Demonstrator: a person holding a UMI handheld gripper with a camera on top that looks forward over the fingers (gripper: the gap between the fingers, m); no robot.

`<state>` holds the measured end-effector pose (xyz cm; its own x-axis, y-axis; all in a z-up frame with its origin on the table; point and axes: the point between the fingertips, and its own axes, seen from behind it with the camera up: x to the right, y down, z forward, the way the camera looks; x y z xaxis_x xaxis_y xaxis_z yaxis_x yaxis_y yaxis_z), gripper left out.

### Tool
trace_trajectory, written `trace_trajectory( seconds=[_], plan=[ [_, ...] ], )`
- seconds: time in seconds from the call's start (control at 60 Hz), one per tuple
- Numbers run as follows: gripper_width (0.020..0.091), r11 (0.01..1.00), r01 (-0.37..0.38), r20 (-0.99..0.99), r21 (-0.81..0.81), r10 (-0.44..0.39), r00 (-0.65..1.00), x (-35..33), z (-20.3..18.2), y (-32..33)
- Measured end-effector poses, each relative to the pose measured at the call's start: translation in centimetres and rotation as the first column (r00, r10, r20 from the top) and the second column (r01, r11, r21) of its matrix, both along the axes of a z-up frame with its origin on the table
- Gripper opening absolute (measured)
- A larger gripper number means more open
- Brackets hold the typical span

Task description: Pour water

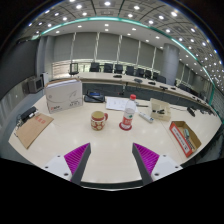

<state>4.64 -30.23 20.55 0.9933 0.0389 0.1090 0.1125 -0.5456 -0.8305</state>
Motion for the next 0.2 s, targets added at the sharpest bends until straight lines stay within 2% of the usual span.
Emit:
trace_trajectory(
  seconds=[0.2],
  plan=[
    [0.0856,1.000,-0.001,-0.031,0.025,0.001,1.000,-0.8,1.5,0.0]
  ],
)
